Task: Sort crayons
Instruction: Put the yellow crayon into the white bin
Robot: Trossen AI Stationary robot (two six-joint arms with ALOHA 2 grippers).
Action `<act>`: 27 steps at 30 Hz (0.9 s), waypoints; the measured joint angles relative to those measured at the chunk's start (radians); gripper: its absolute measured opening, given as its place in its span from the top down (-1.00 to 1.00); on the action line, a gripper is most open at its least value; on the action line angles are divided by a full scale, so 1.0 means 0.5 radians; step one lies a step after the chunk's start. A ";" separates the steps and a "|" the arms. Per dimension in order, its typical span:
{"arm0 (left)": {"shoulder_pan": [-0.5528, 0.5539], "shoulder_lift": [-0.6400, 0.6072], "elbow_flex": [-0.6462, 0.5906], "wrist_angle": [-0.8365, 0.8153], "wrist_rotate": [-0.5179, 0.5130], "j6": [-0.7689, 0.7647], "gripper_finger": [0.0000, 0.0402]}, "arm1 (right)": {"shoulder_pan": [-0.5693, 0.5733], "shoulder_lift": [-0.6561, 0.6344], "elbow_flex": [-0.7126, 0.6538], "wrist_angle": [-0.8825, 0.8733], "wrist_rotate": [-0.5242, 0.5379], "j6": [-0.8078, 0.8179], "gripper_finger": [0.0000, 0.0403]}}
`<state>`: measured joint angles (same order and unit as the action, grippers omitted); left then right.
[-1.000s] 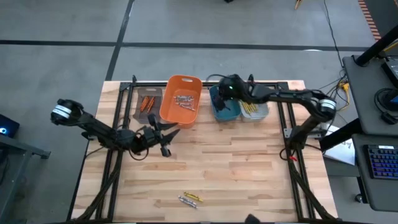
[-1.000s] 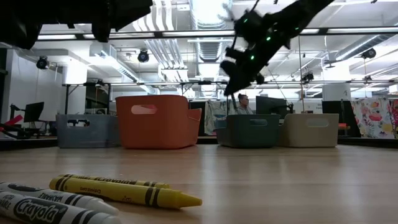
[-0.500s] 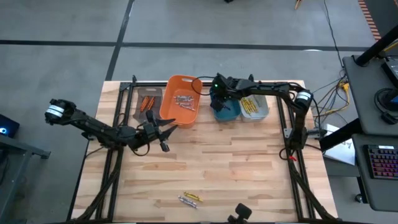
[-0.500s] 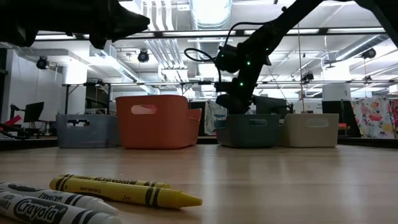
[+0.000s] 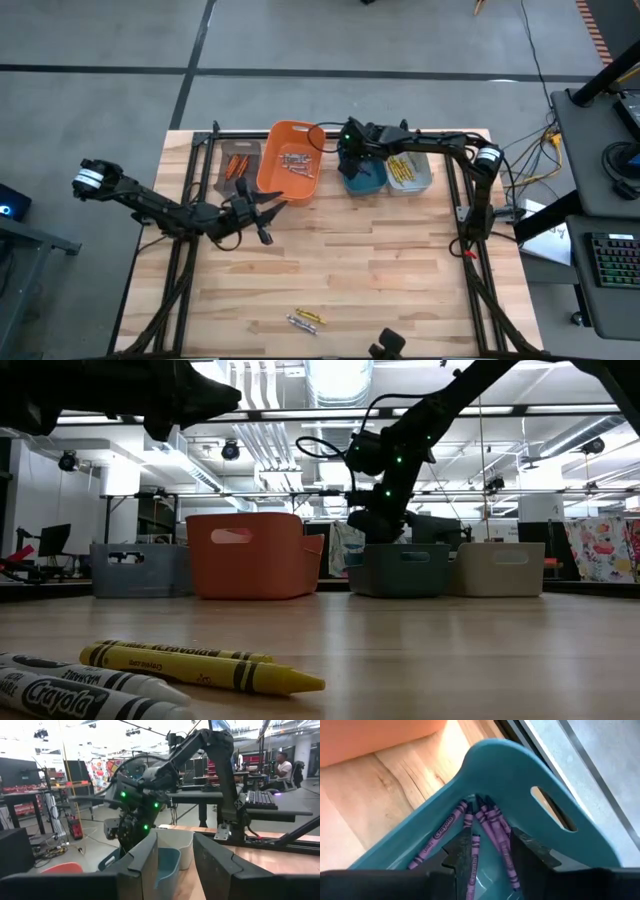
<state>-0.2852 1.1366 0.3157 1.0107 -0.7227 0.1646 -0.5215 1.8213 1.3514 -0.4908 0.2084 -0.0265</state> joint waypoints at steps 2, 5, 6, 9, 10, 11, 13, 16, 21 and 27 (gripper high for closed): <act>-0.002 0.000 0.000 -0.037 0.002 -0.046 0.47 | 0.011 -0.012 0.026 -0.040 -0.001 0.001 0.38; -0.005 0.000 0.000 -0.101 0.020 -0.138 0.47 | 0.042 -0.052 0.045 -0.094 -0.001 0.017 0.39; -0.005 0.001 0.000 -0.121 0.041 -0.170 0.47 | 0.055 -0.072 0.048 -0.111 -0.003 0.025 0.39; -0.008 0.005 0.000 -0.165 0.157 -0.261 0.47 | 0.107 -0.161 0.050 -0.152 -0.003 0.041 0.37; -0.008 0.005 0.000 -0.175 0.188 -0.286 0.47 | 0.129 -0.194 0.050 -0.169 -0.002 0.056 0.37; -0.008 0.005 0.000 -0.181 0.213 -0.312 0.47 | 0.149 -0.231 0.050 -0.185 -0.005 0.069 0.37; -0.019 0.005 0.000 -0.191 0.228 -0.353 0.47 | 0.200 -0.304 0.050 -0.227 -0.006 0.107 0.37; -0.051 0.005 0.000 -0.194 0.309 -0.377 0.47 | 0.301 -0.416 0.050 -0.268 -0.011 0.164 0.39; -0.094 0.013 0.000 -0.196 0.484 -0.508 0.47 | 0.522 -0.576 0.050 -0.306 -0.013 0.241 0.42; -0.162 0.116 0.007 -0.189 0.487 -0.621 0.47 | 0.806 -0.702 0.050 -0.322 -0.013 0.348 0.41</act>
<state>-0.3661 1.1946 0.3193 0.9161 -0.4790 -0.1457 -0.1184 1.4703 1.3766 -0.6516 0.2022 0.1476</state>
